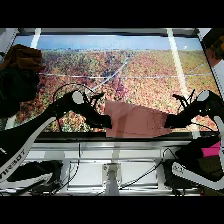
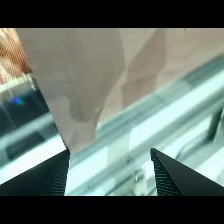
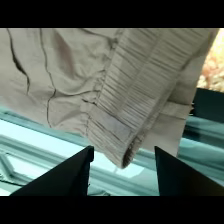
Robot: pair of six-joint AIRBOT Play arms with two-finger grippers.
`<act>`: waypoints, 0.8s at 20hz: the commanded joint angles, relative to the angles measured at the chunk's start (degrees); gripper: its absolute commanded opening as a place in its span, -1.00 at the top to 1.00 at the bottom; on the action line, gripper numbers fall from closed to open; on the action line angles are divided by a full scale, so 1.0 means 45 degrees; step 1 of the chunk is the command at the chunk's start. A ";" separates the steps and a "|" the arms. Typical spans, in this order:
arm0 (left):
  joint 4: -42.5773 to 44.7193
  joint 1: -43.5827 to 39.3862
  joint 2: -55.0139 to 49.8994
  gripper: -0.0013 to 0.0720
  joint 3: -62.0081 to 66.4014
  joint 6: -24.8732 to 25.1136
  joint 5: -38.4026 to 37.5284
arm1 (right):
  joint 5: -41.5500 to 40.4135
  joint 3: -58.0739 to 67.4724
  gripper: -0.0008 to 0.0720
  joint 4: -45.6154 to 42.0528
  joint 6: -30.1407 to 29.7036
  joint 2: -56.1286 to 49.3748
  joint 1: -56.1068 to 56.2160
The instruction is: Fold the clothes and pants, and hang the long-sleeved shirts on hangers.
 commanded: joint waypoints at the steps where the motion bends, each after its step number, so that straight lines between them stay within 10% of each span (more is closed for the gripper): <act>1: -0.0165 0.0024 -0.0010 -0.64 0.0000 0.0330 -0.0777 | -0.0471 0.0005 -0.58 -0.0102 -0.0709 0.0000 0.0000; 12: 0.0393 0.3376 0.0019 -0.57 0.1700 0.0860 -0.1705 | -0.1972 0.1423 -0.66 -0.0369 -0.0850 -0.0010 -0.0855; 16: -0.0913 0.5158 0.0389 0.94 0.3852 0.3075 -0.1379 | -0.1826 0.1418 -0.64 0.0024 -0.2055 -0.0010 -0.2390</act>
